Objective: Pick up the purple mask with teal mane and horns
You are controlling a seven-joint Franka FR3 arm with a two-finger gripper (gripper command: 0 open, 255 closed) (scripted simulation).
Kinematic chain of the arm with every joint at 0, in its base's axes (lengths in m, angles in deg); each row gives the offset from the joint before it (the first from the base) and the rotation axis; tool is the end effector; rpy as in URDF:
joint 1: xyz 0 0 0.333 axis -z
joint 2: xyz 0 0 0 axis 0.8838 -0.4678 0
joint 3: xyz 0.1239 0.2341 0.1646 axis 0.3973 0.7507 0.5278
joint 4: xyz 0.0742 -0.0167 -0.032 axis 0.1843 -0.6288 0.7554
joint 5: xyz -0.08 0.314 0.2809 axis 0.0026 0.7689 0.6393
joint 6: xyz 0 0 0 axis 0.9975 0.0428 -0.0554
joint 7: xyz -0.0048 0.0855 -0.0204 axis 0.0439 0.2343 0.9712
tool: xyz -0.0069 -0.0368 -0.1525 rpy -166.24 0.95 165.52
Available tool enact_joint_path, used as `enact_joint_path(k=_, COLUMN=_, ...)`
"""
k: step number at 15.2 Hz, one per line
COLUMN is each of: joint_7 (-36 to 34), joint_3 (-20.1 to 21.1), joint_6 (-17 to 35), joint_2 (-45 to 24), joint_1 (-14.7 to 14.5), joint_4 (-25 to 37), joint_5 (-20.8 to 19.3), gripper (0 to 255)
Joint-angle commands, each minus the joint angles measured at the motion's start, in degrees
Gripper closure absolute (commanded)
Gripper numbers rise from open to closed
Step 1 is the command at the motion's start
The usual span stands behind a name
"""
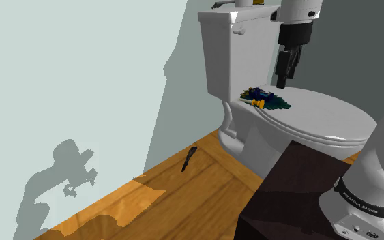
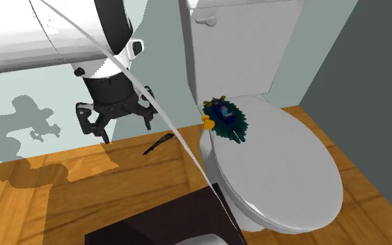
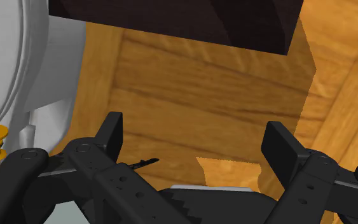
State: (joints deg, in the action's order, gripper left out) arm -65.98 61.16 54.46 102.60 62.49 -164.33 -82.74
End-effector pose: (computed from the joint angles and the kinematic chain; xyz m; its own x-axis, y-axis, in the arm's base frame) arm 0.3417 -0.0105 0.4860 0.9926 0.0896 -0.0825 0.0864 -0.9954 -0.0412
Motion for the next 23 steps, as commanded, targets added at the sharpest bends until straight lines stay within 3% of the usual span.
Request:
enact_joint_path(k=1, joint_7=0.0, joint_3=0.0, joint_6=0.0, joint_2=0.0, joint_1=0.0, joint_4=0.0, joint_5=0.0, gripper=0)
enact_joint_path(k=13, joint_7=16.4, joint_3=-13.7, joint_6=14.7, joint_2=-14.3, joint_1=4.1, joint_4=0.3, joint_5=-7.7, gripper=0)
enact_joint_path(k=18, joint_7=23.6, joint_3=-19.1, joint_6=20.5, joint_2=-23.3, joint_1=4.7, joint_4=3.8, joint_5=-8.1, gripper=0)
enact_joint_path(k=23, joint_7=31.5, joint_3=-23.9, joint_6=25.5, joint_2=-33.7, joint_1=5.0, joint_4=9.1, joint_5=-5.7, gripper=0)
